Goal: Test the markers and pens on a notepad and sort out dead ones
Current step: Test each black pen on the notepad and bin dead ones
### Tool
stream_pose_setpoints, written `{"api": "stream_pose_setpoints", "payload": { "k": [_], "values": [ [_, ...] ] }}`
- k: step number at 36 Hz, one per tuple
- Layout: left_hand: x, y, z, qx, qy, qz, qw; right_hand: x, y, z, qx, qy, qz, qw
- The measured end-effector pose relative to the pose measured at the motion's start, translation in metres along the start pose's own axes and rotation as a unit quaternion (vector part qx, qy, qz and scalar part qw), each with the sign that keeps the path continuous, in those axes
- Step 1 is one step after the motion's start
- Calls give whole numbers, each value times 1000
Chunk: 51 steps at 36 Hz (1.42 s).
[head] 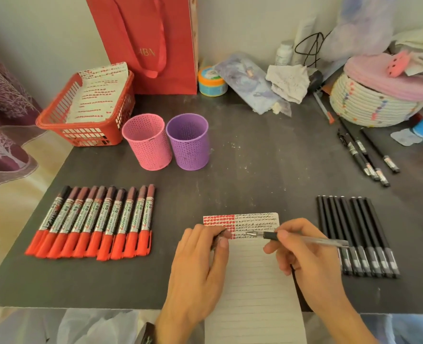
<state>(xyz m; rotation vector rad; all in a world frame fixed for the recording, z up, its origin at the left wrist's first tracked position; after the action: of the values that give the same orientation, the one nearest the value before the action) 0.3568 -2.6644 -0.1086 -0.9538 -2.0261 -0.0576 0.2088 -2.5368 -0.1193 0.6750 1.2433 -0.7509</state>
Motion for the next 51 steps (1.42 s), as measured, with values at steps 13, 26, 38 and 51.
{"api": "stream_pose_setpoints", "payload": {
  "k": [13, 26, 38, 51],
  "values": [
    [-10, 0, 4, -8, 16, -26, 1000, -2, 3, 3, -19, -14, -9, 1000],
    [-4, 0, -1, -4, 10, 1, 1000, -3, 7, 11, -47, 89, -17, 995],
    [-7, -1, -2, 7, 86, -24, 996, -2, 5, 17, -66, 105, -21, 992],
    [-11, 1, 6, -12, -87, 27, 996, -26, 7, -28, 42, 50, 2, 998]
  ]
}}
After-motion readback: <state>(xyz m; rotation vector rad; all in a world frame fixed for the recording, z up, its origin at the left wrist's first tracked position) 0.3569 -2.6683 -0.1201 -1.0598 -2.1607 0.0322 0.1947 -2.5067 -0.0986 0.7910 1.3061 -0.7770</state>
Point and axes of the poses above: each hand's wrist, its own y-axis away from the middle knuckle, its own z-axis out of the palm, x = y × z, the point moved 7 cm from there along -y, towards the middle knuckle, and after that the axes turned 6 degrees about x, right-handed, at the moved point
